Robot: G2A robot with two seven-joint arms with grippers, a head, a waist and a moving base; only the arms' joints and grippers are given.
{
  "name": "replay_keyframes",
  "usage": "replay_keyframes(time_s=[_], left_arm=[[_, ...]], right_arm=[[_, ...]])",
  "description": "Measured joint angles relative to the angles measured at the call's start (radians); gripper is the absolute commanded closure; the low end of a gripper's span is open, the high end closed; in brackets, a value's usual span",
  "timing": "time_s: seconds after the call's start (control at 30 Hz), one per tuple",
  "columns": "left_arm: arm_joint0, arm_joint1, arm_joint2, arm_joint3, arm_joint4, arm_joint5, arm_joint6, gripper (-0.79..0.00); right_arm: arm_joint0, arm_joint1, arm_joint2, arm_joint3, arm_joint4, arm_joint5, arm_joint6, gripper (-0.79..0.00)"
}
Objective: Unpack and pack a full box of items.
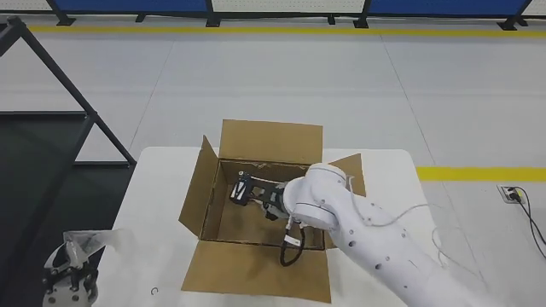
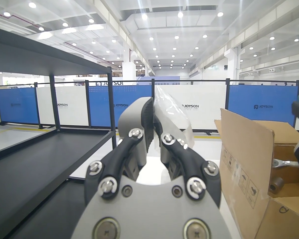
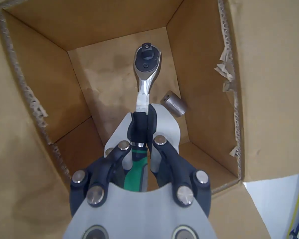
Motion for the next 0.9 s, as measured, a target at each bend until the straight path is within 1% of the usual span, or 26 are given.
replay_keyframes(time_s=[0.27, 0.43, 0.57, 0.6, 0.63, 0.67, 0.7, 0.9], left_arm=[[-0.01, -0.002, 0.005, 0.004, 0.006, 0.0, -0.006, 0.0], [-0.012, -0.003, 0.006, 0.006, 0.007, 0.0, -0.008, 0.0], [-0.012, -0.004, 0.005, 0.006, 0.006, 0.005, -0.005, 0.0], [-0.012, -0.005, 0.004, 0.005, 0.006, 0.005, -0.005, 0.0], [-0.011, -0.005, 0.003, 0.005, 0.006, 0.004, -0.005, 0.0], [-0.01, -0.005, 0.001, 0.004, 0.006, 0.003, -0.005, 0.0], [-0.009, -0.005, 0.0, 0.004, 0.006, 0.003, -0.005, 0.0], [-0.007, -0.006, -0.001, 0.004, 0.011, -0.002, -0.005, 0.0]], right_arm=[[0.082, -0.105, -0.13, 0.299, 0.046, -0.041, -0.074, 0.0], [0.109, -0.164, -0.176, 0.433, 0.029, -0.015, -0.137, 0.0], [0.125, -0.21, -0.198, 0.532, 0.045, -0.03, -0.171, 0.0], [0.128, -0.219, -0.202, 0.55, 0.047, -0.033, -0.175, -0.025], [0.132, -0.227, -0.206, 0.567, 0.048, -0.036, -0.179, -0.12], [0.137, -0.239, -0.21, 0.589, 0.049, -0.039, -0.182, -0.172], [0.14, -0.247, -0.212, 0.604, 0.051, -0.042, -0.184, -0.206], [0.159, -0.289, -0.218, 0.691, 0.057, -0.054, -0.198, -0.231]])
